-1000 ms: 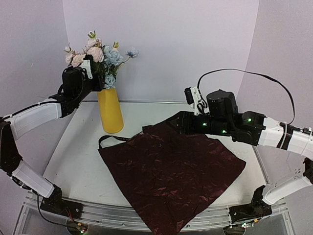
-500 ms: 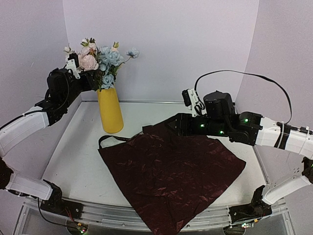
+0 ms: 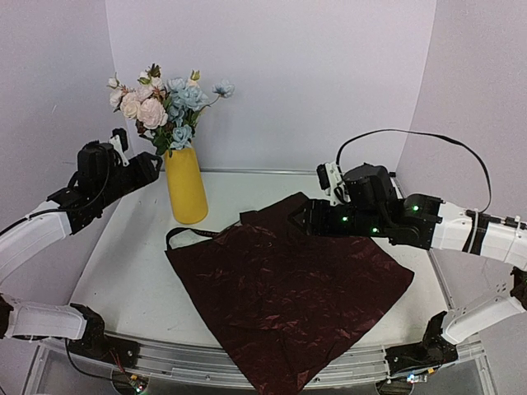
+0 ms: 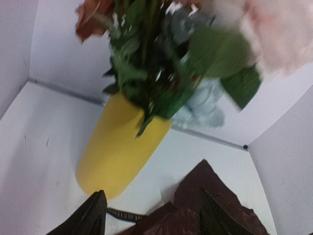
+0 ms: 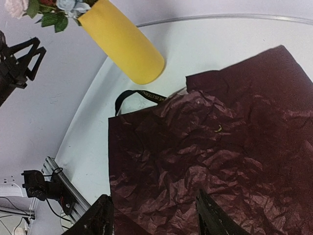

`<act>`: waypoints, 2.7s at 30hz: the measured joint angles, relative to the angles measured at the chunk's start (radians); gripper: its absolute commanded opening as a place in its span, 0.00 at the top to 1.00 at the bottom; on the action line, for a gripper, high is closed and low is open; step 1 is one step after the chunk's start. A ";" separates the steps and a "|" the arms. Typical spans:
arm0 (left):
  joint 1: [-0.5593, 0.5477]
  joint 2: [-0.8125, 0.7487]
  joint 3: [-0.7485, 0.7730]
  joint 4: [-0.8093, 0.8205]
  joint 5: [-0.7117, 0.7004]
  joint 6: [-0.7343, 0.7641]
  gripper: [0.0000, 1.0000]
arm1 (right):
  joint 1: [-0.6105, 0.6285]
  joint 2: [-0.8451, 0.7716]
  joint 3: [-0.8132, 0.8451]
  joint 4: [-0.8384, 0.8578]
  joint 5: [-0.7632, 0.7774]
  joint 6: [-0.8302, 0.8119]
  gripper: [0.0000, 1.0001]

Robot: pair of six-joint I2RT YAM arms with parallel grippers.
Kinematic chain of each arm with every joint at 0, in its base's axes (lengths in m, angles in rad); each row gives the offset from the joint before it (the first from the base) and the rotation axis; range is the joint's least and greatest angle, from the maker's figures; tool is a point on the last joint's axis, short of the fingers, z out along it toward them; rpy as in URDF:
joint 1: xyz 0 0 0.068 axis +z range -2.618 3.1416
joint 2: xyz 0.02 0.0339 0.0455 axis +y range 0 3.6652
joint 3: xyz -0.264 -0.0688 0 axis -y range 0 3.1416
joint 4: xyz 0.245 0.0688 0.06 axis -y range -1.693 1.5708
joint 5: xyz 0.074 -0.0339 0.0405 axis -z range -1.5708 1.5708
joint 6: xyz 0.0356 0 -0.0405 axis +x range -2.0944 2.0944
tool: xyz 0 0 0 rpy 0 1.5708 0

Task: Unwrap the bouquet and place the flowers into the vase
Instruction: Reset both arms

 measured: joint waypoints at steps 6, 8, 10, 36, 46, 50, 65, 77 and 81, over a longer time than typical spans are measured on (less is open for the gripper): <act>0.000 -0.026 -0.050 -0.154 0.050 -0.108 0.37 | -0.017 -0.013 -0.056 -0.055 0.020 0.083 0.42; 0.000 -0.044 -0.089 -0.167 0.082 -0.148 0.34 | -0.019 -0.021 -0.073 -0.066 0.033 0.109 0.42; 0.000 -0.064 -0.133 -0.188 0.108 -0.182 0.28 | -0.022 -0.034 -0.093 -0.076 0.043 0.130 0.42; -0.020 -0.120 -0.277 -0.090 -0.010 0.128 0.00 | -0.080 -0.508 -0.566 0.016 0.775 0.017 0.14; 0.091 -0.023 -0.414 0.171 -0.117 0.207 0.00 | -0.326 -0.949 -0.879 0.251 0.711 -0.331 0.18; 0.156 0.018 -0.426 0.231 -0.129 0.214 0.00 | -0.385 -0.786 -0.878 0.401 0.643 -0.413 0.18; 0.325 0.067 -0.535 0.527 -0.138 0.333 0.00 | -0.770 -0.162 -0.797 0.944 0.197 -0.630 0.14; 0.371 0.307 -0.590 0.859 -0.054 0.402 0.00 | -0.815 0.195 -0.815 1.169 0.064 -0.780 0.02; 0.373 0.364 -0.647 0.993 -0.025 0.407 0.00 | -0.823 0.237 -0.839 1.181 0.061 -0.782 0.02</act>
